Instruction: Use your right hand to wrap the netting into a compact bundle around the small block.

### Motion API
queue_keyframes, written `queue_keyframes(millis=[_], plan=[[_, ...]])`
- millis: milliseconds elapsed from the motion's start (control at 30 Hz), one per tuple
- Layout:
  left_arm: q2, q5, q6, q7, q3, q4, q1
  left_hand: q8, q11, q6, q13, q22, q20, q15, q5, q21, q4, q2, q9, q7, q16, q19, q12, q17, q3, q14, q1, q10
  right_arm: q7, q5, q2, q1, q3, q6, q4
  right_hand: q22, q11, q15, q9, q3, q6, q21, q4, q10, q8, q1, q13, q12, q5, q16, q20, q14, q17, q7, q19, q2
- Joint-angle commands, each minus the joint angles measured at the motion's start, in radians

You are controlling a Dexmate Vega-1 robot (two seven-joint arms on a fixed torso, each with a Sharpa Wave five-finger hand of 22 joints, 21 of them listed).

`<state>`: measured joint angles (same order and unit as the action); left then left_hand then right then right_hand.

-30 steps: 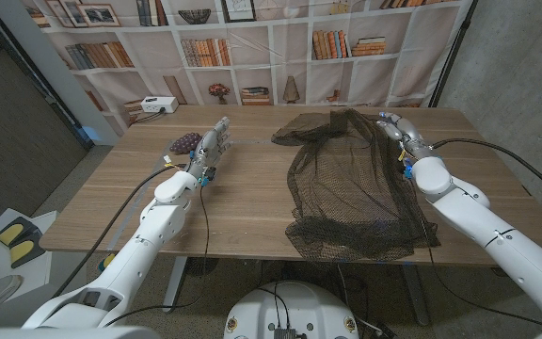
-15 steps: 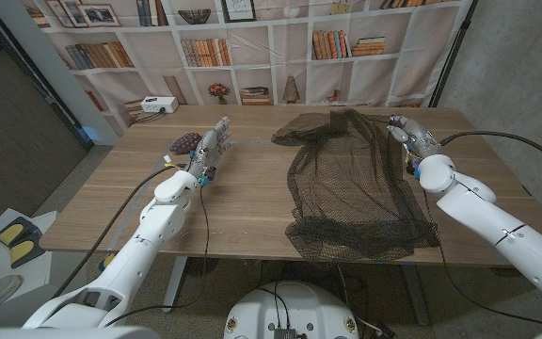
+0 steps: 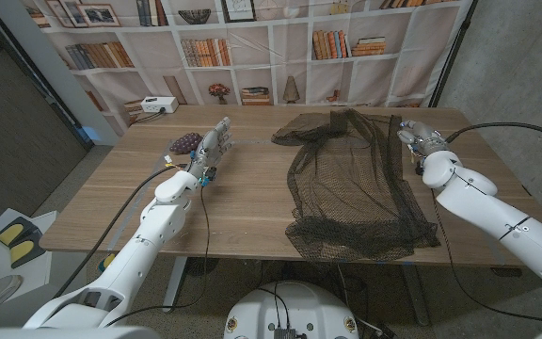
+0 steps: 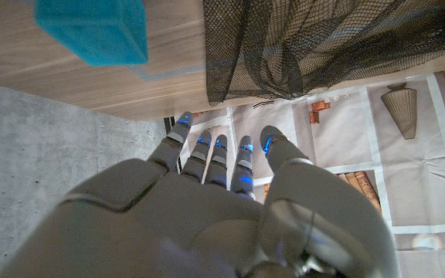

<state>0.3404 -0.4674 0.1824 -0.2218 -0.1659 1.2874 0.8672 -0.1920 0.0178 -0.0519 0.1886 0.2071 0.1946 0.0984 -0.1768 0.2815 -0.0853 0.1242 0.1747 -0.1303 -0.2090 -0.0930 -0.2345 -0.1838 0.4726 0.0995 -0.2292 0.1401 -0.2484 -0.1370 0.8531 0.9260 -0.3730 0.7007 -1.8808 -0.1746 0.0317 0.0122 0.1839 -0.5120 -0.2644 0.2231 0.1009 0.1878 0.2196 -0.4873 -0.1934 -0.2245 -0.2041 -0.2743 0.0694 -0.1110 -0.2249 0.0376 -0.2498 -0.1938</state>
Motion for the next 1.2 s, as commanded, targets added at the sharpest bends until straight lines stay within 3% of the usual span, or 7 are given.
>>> queue_keyframes(millis=[33, 500, 633, 733, 1200], plan=[[-0.003, -0.003, 0.001, -0.005, 0.001, -0.005, 0.0, 0.001, 0.002, 0.006, 0.005, 0.003, 0.007, 0.003, -0.005, 0.005, -0.001, 0.0, 0.004, 0.001, -0.001, 0.005, 0.001, -0.006, 0.006, -0.008, 0.008, -0.005, 0.027, -0.029, 0.029, -0.026, -0.043, 0.17, -0.034, -0.005, -0.002, -0.002, 0.006, -0.01, 0.003, -0.004, -0.001, -0.008, -0.004, -0.011, -0.003, 0.006, -0.005, 0.004, -0.008, 0.011, -0.002, 0.009, -0.001, -0.001], [-0.002, -0.004, 0.002, -0.009, 0.001, -0.004, -0.001, 0.003, 0.002, 0.006, 0.005, 0.003, 0.008, 0.001, -0.005, 0.005, -0.001, 0.0, 0.004, 0.001, 0.001, 0.006, 0.003, -0.007, 0.008, -0.01, 0.009, -0.006, 0.035, -0.058, 0.024, -0.093, -0.134, 0.378, -0.029, -0.006, -0.022, 0.004, 0.007, -0.016, 0.022, -0.016, 0.002, -0.036, -0.017, -0.027, -0.004, 0.022, -0.003, 0.017, -0.014, 0.042, -0.003, 0.02, 0.029, 0.006], [-0.002, -0.003, 0.002, -0.01, 0.0, -0.004, -0.002, 0.003, 0.003, 0.006, 0.005, 0.004, 0.008, 0.003, -0.005, 0.006, -0.001, 0.0, 0.004, 0.0, 0.003, 0.008, 0.003, -0.007, 0.009, -0.009, 0.009, -0.006, 0.044, -0.053, 0.027, -0.113, -0.16, 0.422, -0.026, -0.006, -0.026, 0.001, 0.007, -0.005, 0.03, -0.021, -0.002, -0.048, -0.021, -0.019, -0.004, 0.026, 0.003, 0.021, -0.008, 0.051, -0.004, 0.021, 0.042, 0.02], [-0.002, -0.003, 0.001, -0.011, 0.0, -0.005, -0.003, 0.003, 0.002, 0.006, 0.006, 0.004, 0.008, 0.003, -0.005, 0.006, -0.002, 0.0, 0.004, 0.001, 0.003, 0.008, 0.004, -0.007, 0.009, -0.009, 0.01, -0.006, 0.059, -0.041, 0.032, -0.132, -0.179, 0.452, -0.023, -0.007, -0.032, -0.002, 0.008, 0.019, 0.057, -0.021, -0.01, -0.065, -0.03, 0.003, -0.005, 0.031, 0.014, 0.024, 0.001, 0.06, -0.006, 0.03, 0.049, 0.041], [-0.003, -0.005, -0.005, -0.013, -0.001, -0.009, -0.007, 0.004, 0.002, 0.006, 0.006, 0.004, 0.009, 0.004, -0.005, 0.006, -0.002, 0.0, 0.004, 0.001, 0.005, 0.01, 0.006, -0.007, 0.012, -0.012, 0.01, -0.005, 0.1, 0.033, 0.037, -0.192, -0.23, 0.488, 0.03, -0.007, -0.031, -0.006, 0.009, 0.057, 0.117, -0.019, -0.026, -0.105, -0.039, 0.045, -0.007, 0.038, 0.023, 0.032, 0.019, 0.079, -0.009, 0.036, 0.046, 0.059]])
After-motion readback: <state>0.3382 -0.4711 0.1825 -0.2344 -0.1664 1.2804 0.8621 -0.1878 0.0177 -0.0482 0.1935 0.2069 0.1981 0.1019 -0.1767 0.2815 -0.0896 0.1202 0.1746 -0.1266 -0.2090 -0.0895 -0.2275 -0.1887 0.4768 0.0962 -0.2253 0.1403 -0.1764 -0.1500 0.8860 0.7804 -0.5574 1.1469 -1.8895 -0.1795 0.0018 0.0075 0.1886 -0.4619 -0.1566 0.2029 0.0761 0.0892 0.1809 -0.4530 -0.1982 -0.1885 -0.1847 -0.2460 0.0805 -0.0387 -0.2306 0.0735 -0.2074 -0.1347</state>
